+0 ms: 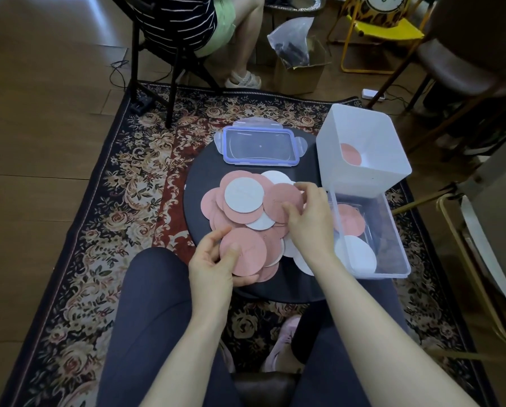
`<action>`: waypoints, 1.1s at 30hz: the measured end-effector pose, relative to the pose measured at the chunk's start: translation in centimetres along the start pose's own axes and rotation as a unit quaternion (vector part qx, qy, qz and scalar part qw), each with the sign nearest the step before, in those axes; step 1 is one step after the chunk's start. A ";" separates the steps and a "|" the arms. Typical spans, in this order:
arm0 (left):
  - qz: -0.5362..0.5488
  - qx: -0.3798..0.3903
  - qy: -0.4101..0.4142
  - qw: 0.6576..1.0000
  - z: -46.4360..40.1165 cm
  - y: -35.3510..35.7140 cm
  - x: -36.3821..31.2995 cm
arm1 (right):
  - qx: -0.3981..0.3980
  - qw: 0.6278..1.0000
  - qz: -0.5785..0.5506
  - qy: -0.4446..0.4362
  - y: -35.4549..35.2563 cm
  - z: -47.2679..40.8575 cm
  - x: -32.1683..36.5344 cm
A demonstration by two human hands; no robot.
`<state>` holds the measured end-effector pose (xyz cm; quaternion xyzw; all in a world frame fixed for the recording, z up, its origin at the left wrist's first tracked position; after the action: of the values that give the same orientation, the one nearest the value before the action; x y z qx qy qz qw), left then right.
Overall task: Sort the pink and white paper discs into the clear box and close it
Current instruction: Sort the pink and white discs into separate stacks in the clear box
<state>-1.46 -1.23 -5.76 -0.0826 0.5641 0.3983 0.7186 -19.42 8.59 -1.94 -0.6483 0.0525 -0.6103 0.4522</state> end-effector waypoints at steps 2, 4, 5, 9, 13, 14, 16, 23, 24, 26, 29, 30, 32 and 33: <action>-0.006 0.003 0.008 1.000 0.0 0.2 -0.1 | -0.010 0.999 -0.051 -0.016 -0.3 0.4 0.0; -0.015 0.007 0.019 1.000 0.1 0.5 -0.5 | -0.010 0.995 -0.099 -0.024 -0.6 1.3 0.3; -0.018 0.011 0.024 0.999 0.2 0.7 -0.6 | 0.008 0.991 -0.131 -0.024 -0.5 1.7 0.2; -0.002 0.028 0.034 0.999 0.4 1.4 -0.9 | 0.165 0.955 -0.245 0.007 2.3 4.5 0.2; -0.016 0.036 0.033 0.999 0.0 1.6 -0.2 | 0.119 0.990 -0.080 -0.018 2.5 6.6 -0.4; -0.026 0.037 0.037 0.998 -0.1 1.6 -0.1 | 0.117 0.990 -0.078 -0.023 2.7 6.8 -0.5; -0.043 0.048 0.049 0.997 -0.1 1.7 -0.1 | 0.129 0.982 -0.134 -0.026 3.0 7.1 -0.7; -0.467 0.011 0.248 0.848 1.5 2.1 -3.4 | 0.061 0.975 -0.188 -0.096 1.2 7.8 0.5; -0.490 0.003 0.260 0.832 1.5 2.0 -3.5 | 0.059 0.977 -0.177 -0.101 1.2 7.9 0.6; -0.477 0.012 0.257 0.841 1.4 1.7 -3.2 | 0.070 0.980 -0.160 -0.094 1.6 8.0 0.2; -0.455 0.023 0.258 0.852 1.3 1.4 -2.8 | 0.081 0.979 -0.164 -0.092 2.1 8.1 -0.2; -0.454 0.025 0.261 0.851 1.3 1.5 -2.8 | 0.077 0.978 -0.170 -0.091 2.2 8.1 -0.4; -0.452 0.033 0.267 0.850 1.4 1.6 -2.8 | 0.066 0.979 -0.170 -0.087 2.3 8.2 -0.6; -0.448 0.037 0.269 0.852 1.4 1.6 -2.8 | 0.063 0.980 -0.170 -0.082 2.4 8.2 -0.7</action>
<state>-1.61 -0.68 -2.27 -0.4035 0.6516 -0.0256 0.6419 -11.57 11.92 -2.80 -0.6658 -0.1338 -0.6254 0.3843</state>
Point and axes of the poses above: each hand's wrist, its own z-axis away from the middle knuckle, its own y-axis out of the palm, x = y × z, the point moved 8 cm from there along -z, towards the middle knuckle, and after that the axes turned 15 degrees about x, right-handed, at the moved point
